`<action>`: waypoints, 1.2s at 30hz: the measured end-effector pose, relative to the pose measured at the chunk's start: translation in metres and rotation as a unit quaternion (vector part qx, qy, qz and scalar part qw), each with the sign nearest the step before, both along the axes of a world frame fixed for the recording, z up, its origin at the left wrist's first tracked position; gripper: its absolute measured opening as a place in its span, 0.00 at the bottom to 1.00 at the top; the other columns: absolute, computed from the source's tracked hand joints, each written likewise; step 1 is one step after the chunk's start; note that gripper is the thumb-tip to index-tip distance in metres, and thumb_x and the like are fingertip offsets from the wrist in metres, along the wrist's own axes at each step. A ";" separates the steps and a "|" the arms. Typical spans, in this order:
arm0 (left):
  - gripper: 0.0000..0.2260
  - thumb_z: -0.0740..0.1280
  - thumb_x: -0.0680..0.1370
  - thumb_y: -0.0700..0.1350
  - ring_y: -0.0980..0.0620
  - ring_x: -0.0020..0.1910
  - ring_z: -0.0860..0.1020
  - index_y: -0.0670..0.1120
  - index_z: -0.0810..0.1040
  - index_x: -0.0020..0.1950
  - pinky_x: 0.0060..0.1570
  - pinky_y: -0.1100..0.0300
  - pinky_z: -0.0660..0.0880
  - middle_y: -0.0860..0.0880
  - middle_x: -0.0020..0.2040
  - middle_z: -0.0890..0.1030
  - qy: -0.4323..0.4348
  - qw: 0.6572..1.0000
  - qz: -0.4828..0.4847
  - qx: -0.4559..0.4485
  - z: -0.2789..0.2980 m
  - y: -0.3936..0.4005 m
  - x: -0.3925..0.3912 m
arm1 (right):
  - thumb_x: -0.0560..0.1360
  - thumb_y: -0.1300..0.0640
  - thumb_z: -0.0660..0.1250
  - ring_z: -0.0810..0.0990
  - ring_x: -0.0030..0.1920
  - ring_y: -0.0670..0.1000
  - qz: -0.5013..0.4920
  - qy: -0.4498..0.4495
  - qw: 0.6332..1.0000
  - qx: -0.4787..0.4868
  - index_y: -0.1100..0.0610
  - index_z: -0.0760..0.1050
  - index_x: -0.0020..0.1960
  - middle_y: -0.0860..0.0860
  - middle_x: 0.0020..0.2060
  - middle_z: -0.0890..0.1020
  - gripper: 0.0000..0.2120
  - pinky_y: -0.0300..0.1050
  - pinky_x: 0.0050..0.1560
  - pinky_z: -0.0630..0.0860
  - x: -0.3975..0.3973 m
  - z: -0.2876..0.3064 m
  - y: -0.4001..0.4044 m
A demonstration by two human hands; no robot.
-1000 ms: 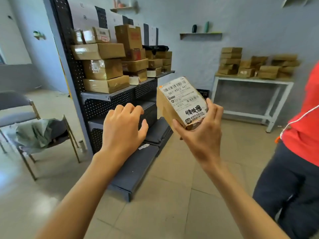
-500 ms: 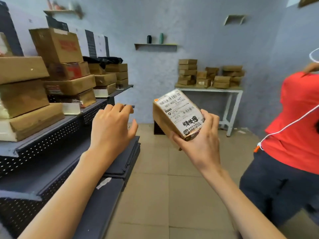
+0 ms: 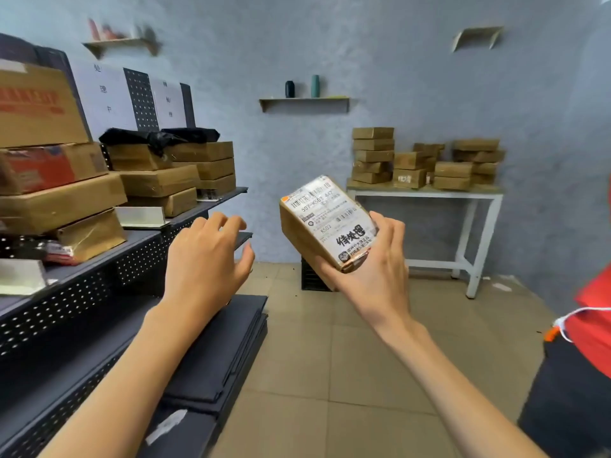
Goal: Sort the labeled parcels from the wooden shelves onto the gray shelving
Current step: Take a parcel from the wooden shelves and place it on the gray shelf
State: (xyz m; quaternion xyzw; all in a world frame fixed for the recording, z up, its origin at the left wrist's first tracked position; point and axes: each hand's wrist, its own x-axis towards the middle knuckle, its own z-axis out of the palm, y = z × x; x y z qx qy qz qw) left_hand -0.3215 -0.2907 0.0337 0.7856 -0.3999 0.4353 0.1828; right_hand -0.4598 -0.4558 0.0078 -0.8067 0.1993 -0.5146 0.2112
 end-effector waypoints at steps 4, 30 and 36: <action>0.16 0.59 0.72 0.51 0.40 0.35 0.78 0.42 0.80 0.47 0.31 0.53 0.73 0.43 0.40 0.79 0.000 1.000 0.028 0.011 0.004 -0.056 0.048 | 0.62 0.46 0.79 0.72 0.60 0.53 0.019 -0.012 1.000 0.004 0.59 0.61 0.71 0.51 0.61 0.66 0.45 0.41 0.52 0.65 0.061 0.015 -0.068; 0.10 0.66 0.71 0.46 0.39 0.34 0.76 0.41 0.80 0.45 0.32 0.59 0.62 0.42 0.38 0.78 -0.019 0.995 0.097 -0.006 0.027 -0.364 0.506 | 0.63 0.46 0.79 0.69 0.58 0.47 0.080 -0.030 0.996 -0.010 0.59 0.63 0.69 0.50 0.58 0.66 0.43 0.31 0.51 0.62 0.536 0.017 -0.374; 0.13 0.63 0.71 0.49 0.39 0.35 0.76 0.41 0.79 0.46 0.31 0.55 0.68 0.42 0.39 0.78 -0.022 0.991 0.129 0.009 0.019 -0.415 0.594 | 0.63 0.46 0.79 0.71 0.58 0.50 0.127 -0.047 0.991 -0.006 0.60 0.64 0.68 0.52 0.59 0.67 0.42 0.37 0.52 0.68 0.644 0.010 -0.428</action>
